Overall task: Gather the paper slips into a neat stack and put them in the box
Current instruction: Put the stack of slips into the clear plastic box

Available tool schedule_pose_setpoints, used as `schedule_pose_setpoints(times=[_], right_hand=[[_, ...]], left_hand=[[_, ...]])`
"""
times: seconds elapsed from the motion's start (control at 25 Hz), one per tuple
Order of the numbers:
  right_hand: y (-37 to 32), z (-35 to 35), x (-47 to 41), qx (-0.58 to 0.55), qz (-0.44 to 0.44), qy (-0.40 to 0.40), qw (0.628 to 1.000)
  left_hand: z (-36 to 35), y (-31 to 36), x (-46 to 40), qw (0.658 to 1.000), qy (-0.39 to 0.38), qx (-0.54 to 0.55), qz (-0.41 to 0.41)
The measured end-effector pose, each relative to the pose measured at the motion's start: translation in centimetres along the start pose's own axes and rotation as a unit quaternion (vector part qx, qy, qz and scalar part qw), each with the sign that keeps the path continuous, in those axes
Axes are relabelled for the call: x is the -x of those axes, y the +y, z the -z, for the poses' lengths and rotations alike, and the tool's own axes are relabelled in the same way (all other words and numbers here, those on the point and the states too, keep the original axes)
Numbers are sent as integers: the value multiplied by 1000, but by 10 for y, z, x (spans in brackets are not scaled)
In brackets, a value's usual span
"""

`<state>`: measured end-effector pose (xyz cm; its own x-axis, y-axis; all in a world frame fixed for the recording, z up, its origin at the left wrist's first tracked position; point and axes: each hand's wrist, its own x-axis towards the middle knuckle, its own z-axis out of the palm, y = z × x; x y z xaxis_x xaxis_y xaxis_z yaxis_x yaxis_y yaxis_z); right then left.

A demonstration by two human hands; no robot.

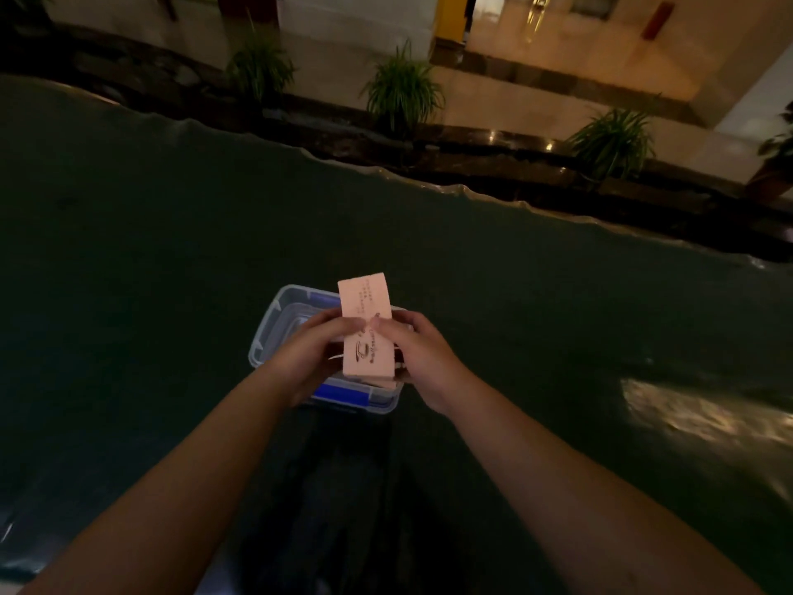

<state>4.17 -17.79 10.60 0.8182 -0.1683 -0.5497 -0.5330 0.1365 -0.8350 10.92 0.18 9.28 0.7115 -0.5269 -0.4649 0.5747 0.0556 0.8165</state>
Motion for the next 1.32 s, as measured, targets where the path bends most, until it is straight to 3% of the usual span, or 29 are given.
schedule_pose_setpoints(times=[0.24, 0.6, 1.0, 1.32], right_hand=[[-4, -47, -43, -22, -61, 26, 998], [8, -84, -84, 44, -125, 63, 989], [26, -96, -112, 90, -190, 107, 972], [27, -94, -120, 117, -187, 137, 966]], left_hand=[[40, 13, -31, 996, 49, -48, 50], [65, -2, -82, 984, 94, -86, 123], [70, -17, -104, 966, 82, -163, 184], [60, -24, -111, 940, 109, -290, 145]])
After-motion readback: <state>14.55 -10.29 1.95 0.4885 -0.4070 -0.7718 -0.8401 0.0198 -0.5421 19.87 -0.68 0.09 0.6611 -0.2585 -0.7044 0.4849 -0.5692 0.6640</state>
